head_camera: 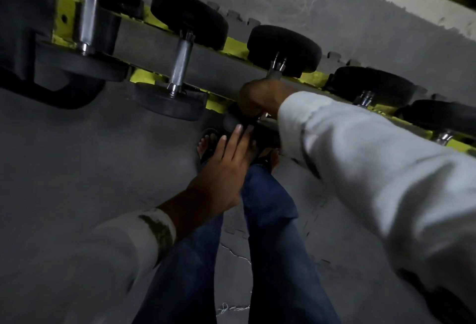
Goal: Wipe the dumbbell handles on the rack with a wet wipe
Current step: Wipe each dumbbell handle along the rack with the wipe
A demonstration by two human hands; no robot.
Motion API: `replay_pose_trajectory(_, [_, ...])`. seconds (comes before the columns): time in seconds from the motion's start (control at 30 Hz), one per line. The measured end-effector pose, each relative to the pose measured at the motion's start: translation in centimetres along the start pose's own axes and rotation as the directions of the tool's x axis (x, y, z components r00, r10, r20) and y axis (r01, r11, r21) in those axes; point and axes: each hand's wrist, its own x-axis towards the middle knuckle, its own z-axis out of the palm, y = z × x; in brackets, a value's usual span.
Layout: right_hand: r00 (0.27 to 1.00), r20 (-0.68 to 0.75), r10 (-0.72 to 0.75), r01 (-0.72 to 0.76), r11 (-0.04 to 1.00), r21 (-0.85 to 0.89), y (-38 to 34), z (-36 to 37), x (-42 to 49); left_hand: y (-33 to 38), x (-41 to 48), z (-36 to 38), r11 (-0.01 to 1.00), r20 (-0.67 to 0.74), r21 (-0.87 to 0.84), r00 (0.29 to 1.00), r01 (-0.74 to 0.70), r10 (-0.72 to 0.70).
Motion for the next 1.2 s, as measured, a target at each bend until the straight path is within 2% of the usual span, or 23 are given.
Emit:
replay_pose_trajectory(0.1, [1.000,-0.022,-0.007,0.008,0.998,0.069,0.5,-1.0,-1.7,-0.3,-0.2,0.3,0.999,-0.019,0.051,1.000,-0.018,0.019])
replay_pose_trajectory(0.2, [0.980,-0.193,0.054,-0.008,0.972,0.234,0.8,0.3,-4.7,-0.5,-0.2,0.3,0.999,-0.016,0.045,1.000,-0.020,0.020])
replay_pose_trajectory(0.27, [0.948,-0.273,0.163,-0.047,0.921,0.387,0.6,2.3,-6.1,-0.4,-0.1,0.3,0.999,-0.003,0.035,1.000,-0.022,0.022])
replay_pose_trajectory(0.33, [0.901,-0.266,0.342,-0.138,0.809,0.571,0.0,4.2,-6.7,-0.5,0.0,0.3,0.999,0.007,0.021,0.999,-0.031,0.031])
replay_pose_trajectory(0.43, [0.784,-0.130,0.607,-0.301,0.555,0.776,-0.6,5.5,-6.6,-0.7,0.0,0.2,0.999,0.008,0.003,0.999,-0.043,0.043])
replay_pose_trajectory(0.53, [0.719,0.026,0.695,-0.362,0.341,0.867,-0.5,6.7,-5.4,-0.9,0.0,0.2,0.998,0.021,-0.001,0.998,-0.061,0.061])
replay_pose_trajectory(0.57, [0.716,0.065,0.695,-0.335,0.260,0.906,-0.3,6.7,-5.0,-1.0,0.0,0.2,0.998,0.023,-0.004,0.998,-0.064,0.064])
replay_pose_trajectory(0.63, [0.732,0.122,0.670,-0.143,-0.024,0.989,0.9,6.9,-3.7,-1.1,0.0,0.2,0.998,0.039,-0.014,0.997,-0.067,0.067])
replay_pose_trajectory(0.67, [0.729,0.154,0.666,-0.036,-0.188,0.981,1.6,6.8,-3.1,-1.1,0.0,0.2,0.997,0.047,-0.013,0.996,-0.072,0.073])
replay_pose_trajectory(0.73, [0.748,0.243,0.617,0.079,-0.446,0.891,2.4,6.2,-2.1,-1.1,0.0,0.3,0.997,0.052,-0.012,0.995,-0.081,0.082])
replay_pose_trajectory(0.8, [0.807,0.337,0.486,0.090,-0.665,0.742,2.9,5.4,-1.2,-1.1,0.1,0.3,0.996,0.056,-0.015,0.995,-0.087,0.088])
replay_pose_trajectory(0.87, [0.857,0.350,0.379,0.155,-0.837,0.525,3.3,4.6,-0.3,-1.2,0.1,0.4,0.996,0.043,-0.011,0.995,-0.089,0.089])
replay_pose_trajectory(0.9, [0.854,0.350,0.386,0.214,-0.872,0.439,3.6,4.0,0.1,-1.2,0.1,0.5,0.996,0.036,-0.013,0.995,-0.089,0.089])
replay_pose_trajectory(1.0, [0.792,0.359,0.495,0.396,-0.862,0.316,3.5,1.5,0.7,-1.5,0.1,0.3,0.996,0.031,-0.011,0.995,-0.090,0.091])
replay_pose_trajectory(1.07, [0.664,0.407,0.628,0.523,-0.778,0.348,2.0,1.6,1.0,-1.5,0.1,0.1,0.995,0.040,-0.007,0.994,-0.100,0.100])
replay_pose_trajectory(1.1, [0.541,0.387,0.747,0.551,-0.662,0.508,1.3,2.4,1.1,-1.6,0.1,0.1,0.995,0.039,-0.006,0.994,-0.104,0.104])
replay_pose_trajectory(1.13, [0.394,0.307,0.866,0.514,-0.484,0.708,0.6,3.1,0.7,-1.6,0.0,0.0,0.994,0.042,-0.008,0.993,-0.107,0.107])
replay_pose_trajectory(1.17, [0.263,0.170,0.950,0.386,-0.265,0.884,-0.1,3.8,0.1,-1.6,0.0,0.1,0.994,0.045,-0.011,0.993,-0.110,0.111])
replay_pose_trajectory(1.2, [0.207,-0.001,0.978,0.243,-0.051,0.969,-0.5,4.6,-0.4,-1.7,0.0,0.2,0.994,0.040,-0.015,0.993,-0.111,0.112])
